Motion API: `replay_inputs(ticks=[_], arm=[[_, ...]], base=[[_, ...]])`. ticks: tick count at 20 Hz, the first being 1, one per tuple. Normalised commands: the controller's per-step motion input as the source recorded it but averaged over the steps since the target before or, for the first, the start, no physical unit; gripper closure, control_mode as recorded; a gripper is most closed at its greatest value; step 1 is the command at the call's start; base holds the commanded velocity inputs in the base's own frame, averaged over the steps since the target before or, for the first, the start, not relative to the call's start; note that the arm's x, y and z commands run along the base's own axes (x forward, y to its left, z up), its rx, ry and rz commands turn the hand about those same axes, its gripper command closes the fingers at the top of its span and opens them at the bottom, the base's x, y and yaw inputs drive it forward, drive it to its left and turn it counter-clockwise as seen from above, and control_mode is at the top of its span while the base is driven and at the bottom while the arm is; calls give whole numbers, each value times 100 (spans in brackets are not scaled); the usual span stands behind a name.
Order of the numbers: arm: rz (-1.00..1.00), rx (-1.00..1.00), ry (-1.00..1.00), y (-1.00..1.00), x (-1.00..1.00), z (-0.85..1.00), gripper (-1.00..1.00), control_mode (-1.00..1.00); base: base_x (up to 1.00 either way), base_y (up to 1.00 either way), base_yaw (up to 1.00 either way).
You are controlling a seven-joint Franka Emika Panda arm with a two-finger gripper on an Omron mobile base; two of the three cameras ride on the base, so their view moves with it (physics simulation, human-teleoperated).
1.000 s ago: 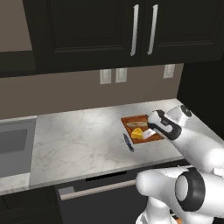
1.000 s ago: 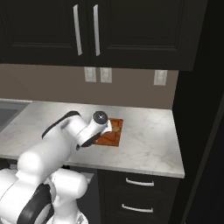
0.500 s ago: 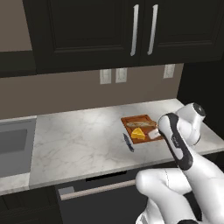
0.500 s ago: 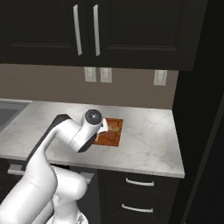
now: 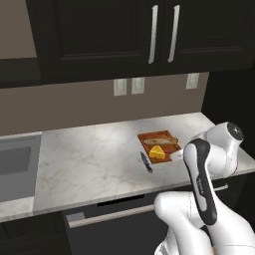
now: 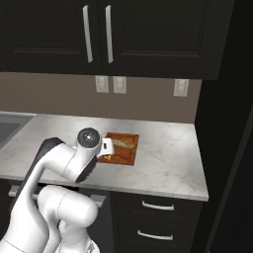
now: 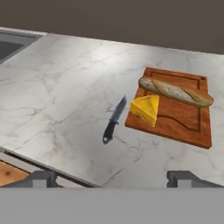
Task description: Retrieve the sausage and cheese from the fridge and place them on the cutting board on the counter.
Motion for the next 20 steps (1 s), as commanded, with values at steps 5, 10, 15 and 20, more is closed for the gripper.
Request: replay_inputs(ticks=[5, 10, 15, 20], arm=[[-10, 0, 13, 0, -29, 28, -100, -100], [-4, -8, 1, 8, -40, 3, -100, -100], [0, -2, 0, 5, -2, -1, -100, -100], [0, 0, 0, 0, 0, 0, -100, -100]], base=[[0, 0, 0], [0, 0, 0], [0, 0, 0], [0, 0, 0]])
